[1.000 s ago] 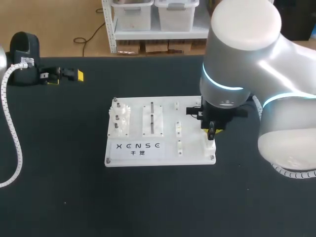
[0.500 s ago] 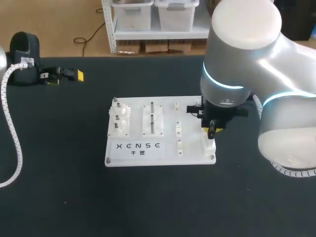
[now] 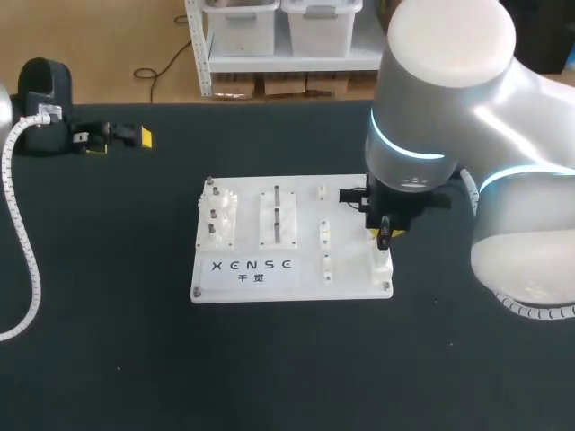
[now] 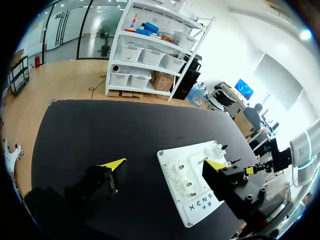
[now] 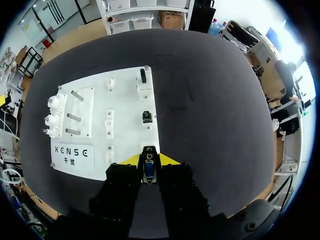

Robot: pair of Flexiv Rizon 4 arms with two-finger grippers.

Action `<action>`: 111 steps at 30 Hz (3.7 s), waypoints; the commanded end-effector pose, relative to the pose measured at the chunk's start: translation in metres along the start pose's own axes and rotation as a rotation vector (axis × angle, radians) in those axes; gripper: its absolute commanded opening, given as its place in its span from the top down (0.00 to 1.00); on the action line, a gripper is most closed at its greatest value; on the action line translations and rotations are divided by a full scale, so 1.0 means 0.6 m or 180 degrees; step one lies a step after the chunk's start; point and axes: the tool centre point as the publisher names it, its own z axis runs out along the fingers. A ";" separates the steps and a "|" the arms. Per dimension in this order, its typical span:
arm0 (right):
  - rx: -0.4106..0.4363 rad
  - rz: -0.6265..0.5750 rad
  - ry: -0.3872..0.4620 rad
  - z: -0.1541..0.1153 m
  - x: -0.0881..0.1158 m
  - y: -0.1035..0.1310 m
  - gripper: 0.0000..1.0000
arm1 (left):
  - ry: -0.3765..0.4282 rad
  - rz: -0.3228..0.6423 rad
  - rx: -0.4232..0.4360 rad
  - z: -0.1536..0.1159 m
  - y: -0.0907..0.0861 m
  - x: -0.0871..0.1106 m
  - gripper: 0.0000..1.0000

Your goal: Insert the USB connector, Ethernet cable, and multi-pin plug into their matching sockets one by one.

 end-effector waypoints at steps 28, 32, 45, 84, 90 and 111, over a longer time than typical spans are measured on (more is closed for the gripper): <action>-0.0052 -0.0056 0.0092 0.006 0.007 -0.003 1.00 | 0.0000 0.0000 0.0000 0.000 0.000 0.000 0.00; -0.0049 -0.0051 0.0093 0.007 0.008 -0.004 1.00 | 0.0000 0.0000 0.0000 0.000 0.000 0.000 0.00; -0.0074 -0.0035 0.0055 0.006 0.006 -0.007 1.00 | 0.0000 0.0000 0.0000 0.000 0.000 0.000 0.00; -0.0199 -0.0227 0.0067 0.008 0.003 0.003 1.00 | 0.0000 0.0000 0.0000 0.000 0.000 0.000 0.00; -0.0199 -0.0227 0.0067 0.008 0.003 0.003 1.00 | 0.0000 0.0000 0.0000 0.000 0.000 0.000 0.00; -0.0199 -0.0227 0.0067 0.008 0.003 0.003 1.00 | 0.0000 0.0000 0.0000 0.000 0.000 0.000 0.00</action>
